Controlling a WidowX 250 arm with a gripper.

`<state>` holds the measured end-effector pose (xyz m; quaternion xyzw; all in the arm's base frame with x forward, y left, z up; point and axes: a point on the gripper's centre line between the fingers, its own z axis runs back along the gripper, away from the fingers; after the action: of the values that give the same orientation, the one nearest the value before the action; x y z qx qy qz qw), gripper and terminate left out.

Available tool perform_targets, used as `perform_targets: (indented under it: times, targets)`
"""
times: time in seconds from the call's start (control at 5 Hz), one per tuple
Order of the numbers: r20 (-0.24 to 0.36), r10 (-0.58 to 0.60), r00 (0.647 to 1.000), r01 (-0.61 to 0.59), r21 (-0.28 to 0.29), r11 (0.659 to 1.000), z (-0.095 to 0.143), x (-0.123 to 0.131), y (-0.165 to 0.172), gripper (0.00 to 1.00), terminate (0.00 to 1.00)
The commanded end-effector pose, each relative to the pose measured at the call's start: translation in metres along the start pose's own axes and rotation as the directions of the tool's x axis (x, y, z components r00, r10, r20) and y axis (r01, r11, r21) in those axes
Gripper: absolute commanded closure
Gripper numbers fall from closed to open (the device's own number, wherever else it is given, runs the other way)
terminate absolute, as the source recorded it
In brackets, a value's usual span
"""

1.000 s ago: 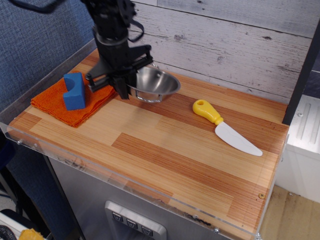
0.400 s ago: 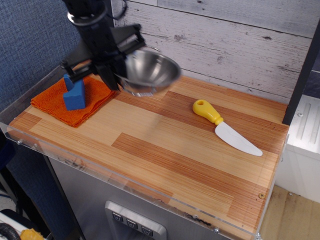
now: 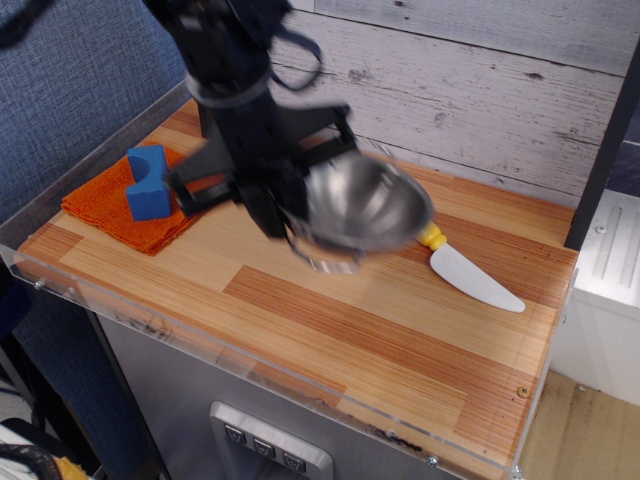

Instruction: Move the pot and place it just beneath the knife.

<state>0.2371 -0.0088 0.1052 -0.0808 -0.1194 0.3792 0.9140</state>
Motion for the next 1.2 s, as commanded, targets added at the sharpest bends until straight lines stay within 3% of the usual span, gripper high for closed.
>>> perform_targets:
  times: [0.0, 0.4, 1.0]
  targets:
    - [-0.023, -0.086, 0.996, 0.086, 0.009, 0.996, -0.015, -0.036, -0.002, 1.00, 0.00]
    - [-0.033, -0.100, 0.994, 0.103, 0.074, 0.992, -0.052, -0.044, -0.005, 1.00, 0.00]
    - [-0.023, -0.039, 0.999, 0.042, 0.148, 0.988, -0.093, -0.024, -0.003, 1.00, 0.00]
